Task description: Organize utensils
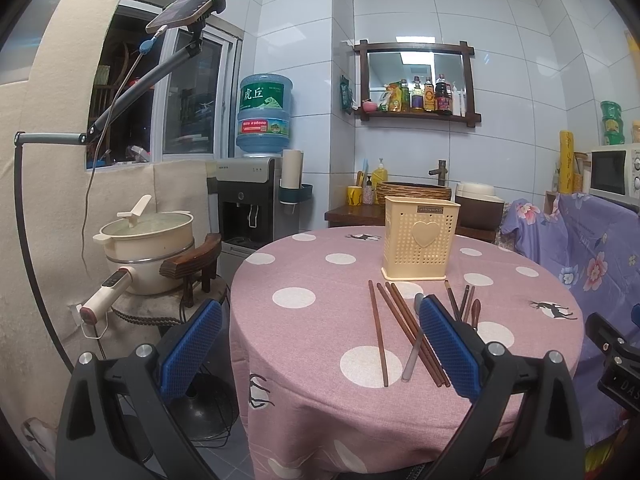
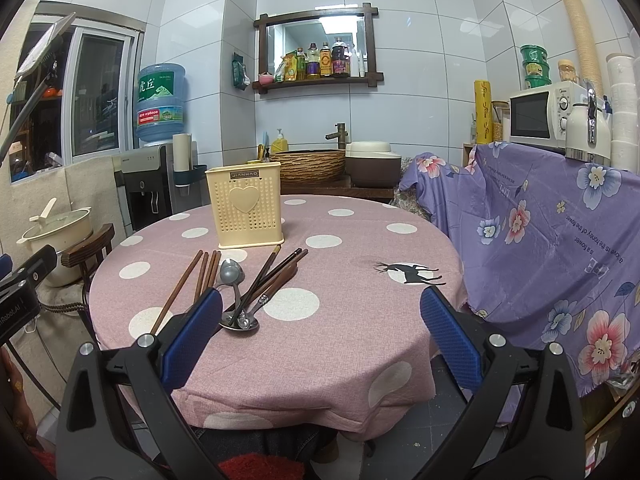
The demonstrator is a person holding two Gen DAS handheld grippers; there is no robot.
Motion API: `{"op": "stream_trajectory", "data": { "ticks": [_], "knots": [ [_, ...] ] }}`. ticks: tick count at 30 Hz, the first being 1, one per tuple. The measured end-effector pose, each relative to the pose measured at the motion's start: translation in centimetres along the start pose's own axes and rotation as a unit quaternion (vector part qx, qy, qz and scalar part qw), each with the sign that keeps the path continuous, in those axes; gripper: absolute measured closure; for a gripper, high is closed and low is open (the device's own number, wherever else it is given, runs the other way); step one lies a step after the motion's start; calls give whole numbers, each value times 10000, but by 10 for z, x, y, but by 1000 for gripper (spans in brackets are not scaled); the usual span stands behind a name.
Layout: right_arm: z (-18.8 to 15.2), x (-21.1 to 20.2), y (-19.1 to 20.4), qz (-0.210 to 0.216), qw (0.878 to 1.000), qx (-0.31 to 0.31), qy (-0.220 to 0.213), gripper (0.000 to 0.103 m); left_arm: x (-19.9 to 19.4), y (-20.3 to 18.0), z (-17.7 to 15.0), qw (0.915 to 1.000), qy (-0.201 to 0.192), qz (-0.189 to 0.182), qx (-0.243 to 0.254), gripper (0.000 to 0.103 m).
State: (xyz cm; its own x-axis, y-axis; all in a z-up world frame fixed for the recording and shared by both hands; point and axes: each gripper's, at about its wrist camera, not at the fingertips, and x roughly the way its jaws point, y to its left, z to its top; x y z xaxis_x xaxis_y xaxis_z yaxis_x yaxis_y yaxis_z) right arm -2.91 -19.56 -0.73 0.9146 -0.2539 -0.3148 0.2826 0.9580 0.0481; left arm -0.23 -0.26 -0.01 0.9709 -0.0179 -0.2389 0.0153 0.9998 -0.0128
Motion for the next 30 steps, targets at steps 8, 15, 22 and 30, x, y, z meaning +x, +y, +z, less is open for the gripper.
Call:
{"op": "stream_trajectory", "data": {
  "ticks": [8, 15, 22, 30],
  "knots": [
    [0, 0, 0, 1, 10000, -3, 0, 5, 1, -1, -1, 10000, 24, -9, 28, 5],
    [-1, 1, 0, 0, 10000, -1, 5, 5, 1, -1, -1, 10000, 28, -10, 31, 5],
    [0, 0, 1, 0, 10000, -2, 7, 5, 1, 0, -2, 10000, 30, -6, 40, 5],
    [-5, 6, 1, 13, 10000, -26, 47, 5, 8, 2, -3, 9998, 207, -71, 22, 5]
  ]
}}
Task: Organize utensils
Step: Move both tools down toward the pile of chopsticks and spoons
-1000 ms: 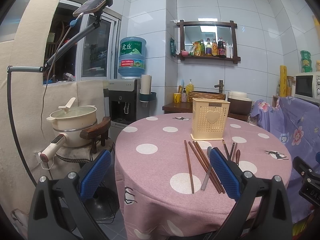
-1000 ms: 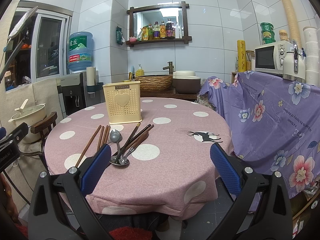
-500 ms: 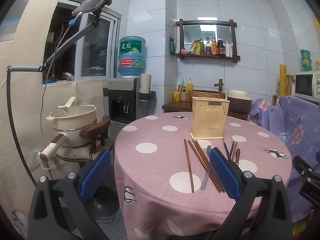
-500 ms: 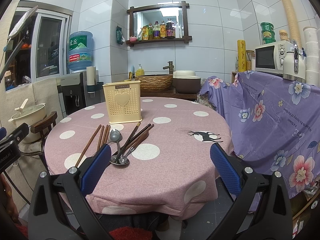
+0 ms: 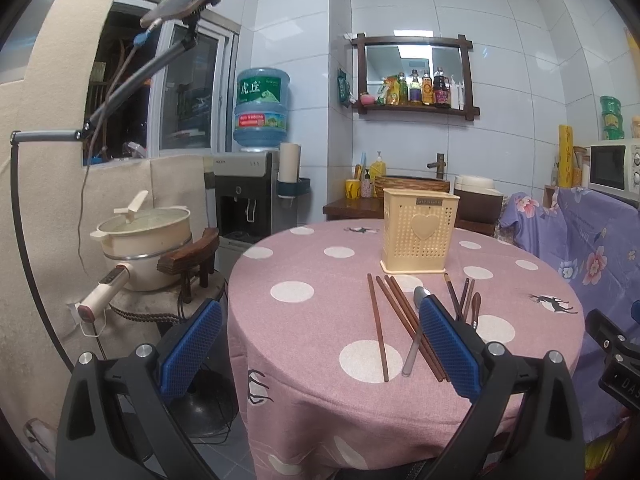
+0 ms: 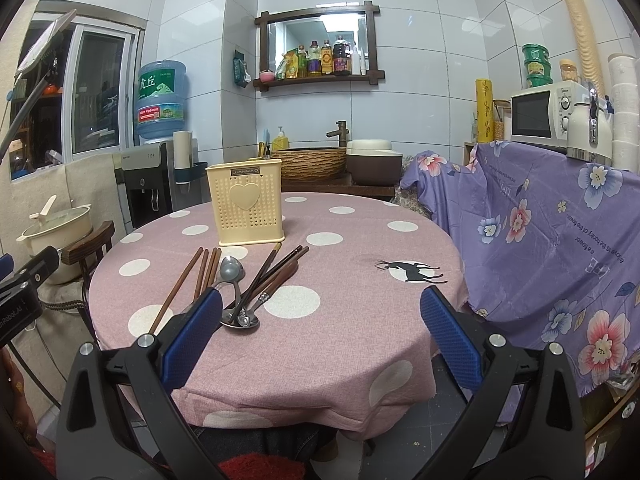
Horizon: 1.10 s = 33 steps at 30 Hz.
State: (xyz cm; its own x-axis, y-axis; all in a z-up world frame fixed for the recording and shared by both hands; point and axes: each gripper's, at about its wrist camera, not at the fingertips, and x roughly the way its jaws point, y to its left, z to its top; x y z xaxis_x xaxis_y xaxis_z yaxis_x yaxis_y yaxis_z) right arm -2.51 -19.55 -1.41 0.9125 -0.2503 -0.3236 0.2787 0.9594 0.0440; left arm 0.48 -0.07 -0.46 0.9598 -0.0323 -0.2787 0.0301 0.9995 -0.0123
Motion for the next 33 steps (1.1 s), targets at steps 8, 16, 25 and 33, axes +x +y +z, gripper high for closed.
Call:
{"op": "stream_trajectory", "data": {
  "ticks": [8, 16, 25, 33],
  "knots": [
    [-6, 34, -1, -86, 9985, -126, 523, 5, 57, 10, -8, 9942, 1018, -348, 73, 7],
    [0, 92, -8, 133, 9924, 18, 1223, 5, 118, 9, -5, 9785, 1862, -846, 258, 9],
    [25, 160, 3, 257, 9842, 59, 1750, 6, 167, -9, 16, 9712, 2033, -873, 880, 14],
    [35, 224, 20, 317, 9665, 354, 2524, 33, 209, -18, 24, 9634, 2344, -927, 918, 21]
  ]
}}
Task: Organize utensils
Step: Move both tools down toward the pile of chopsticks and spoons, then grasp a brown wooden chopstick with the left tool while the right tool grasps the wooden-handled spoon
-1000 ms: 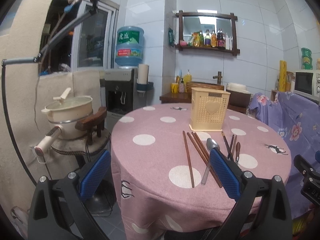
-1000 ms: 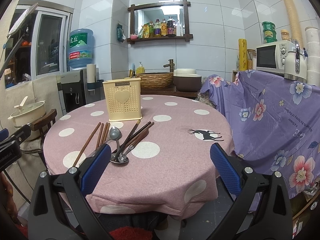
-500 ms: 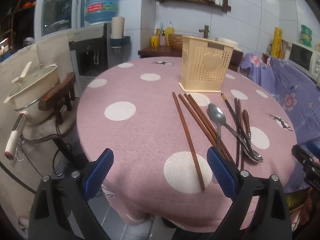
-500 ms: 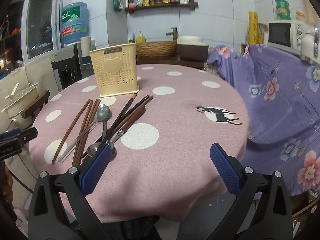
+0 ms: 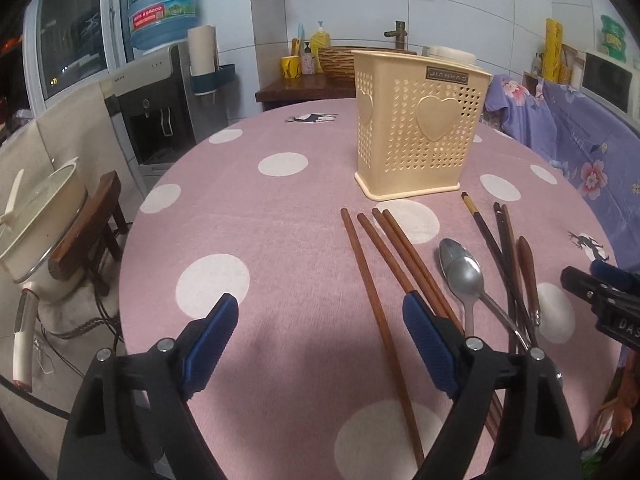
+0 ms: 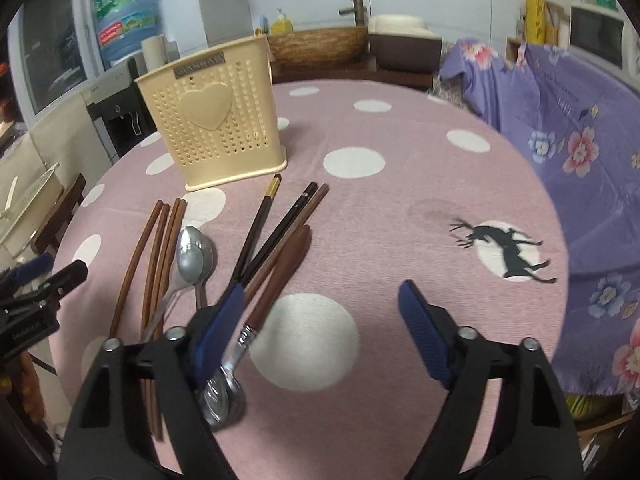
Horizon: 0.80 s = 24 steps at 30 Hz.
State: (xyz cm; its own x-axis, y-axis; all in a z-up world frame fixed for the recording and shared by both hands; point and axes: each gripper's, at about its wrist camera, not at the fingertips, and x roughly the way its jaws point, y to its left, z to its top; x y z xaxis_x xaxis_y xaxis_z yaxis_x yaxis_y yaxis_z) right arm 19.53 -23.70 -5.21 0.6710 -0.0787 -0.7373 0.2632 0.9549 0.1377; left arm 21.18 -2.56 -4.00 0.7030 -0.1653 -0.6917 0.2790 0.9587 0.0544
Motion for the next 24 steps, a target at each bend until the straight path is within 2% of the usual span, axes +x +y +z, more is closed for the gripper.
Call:
{"op": "stream_trajectory", "data": {
  "ticks": [1, 6, 11, 19, 24],
  "knots": [
    [4, 6, 2, -30, 10000, 37, 86, 42, 3, 0, 2, 10000, 10, 11, 12, 21],
    [14, 31, 6, -35, 9984, 267, 500, 60, 15, -2, 10, 9998, 42, 136, 120, 22],
    [15, 44, 9, -11, 9968, 426, 683, 67, 22, 0, 12, 9998, 96, 161, 65, 22],
    [19, 49, 17, -199, 9972, 291, 653, 82, 31, -1, 14, 9995, 204, 183, 136, 24],
    [23, 53, 16, -155, 9972, 309, 667, 83, 35, -5, 17, 9994, 263, 119, 182, 24]
  ]
}}
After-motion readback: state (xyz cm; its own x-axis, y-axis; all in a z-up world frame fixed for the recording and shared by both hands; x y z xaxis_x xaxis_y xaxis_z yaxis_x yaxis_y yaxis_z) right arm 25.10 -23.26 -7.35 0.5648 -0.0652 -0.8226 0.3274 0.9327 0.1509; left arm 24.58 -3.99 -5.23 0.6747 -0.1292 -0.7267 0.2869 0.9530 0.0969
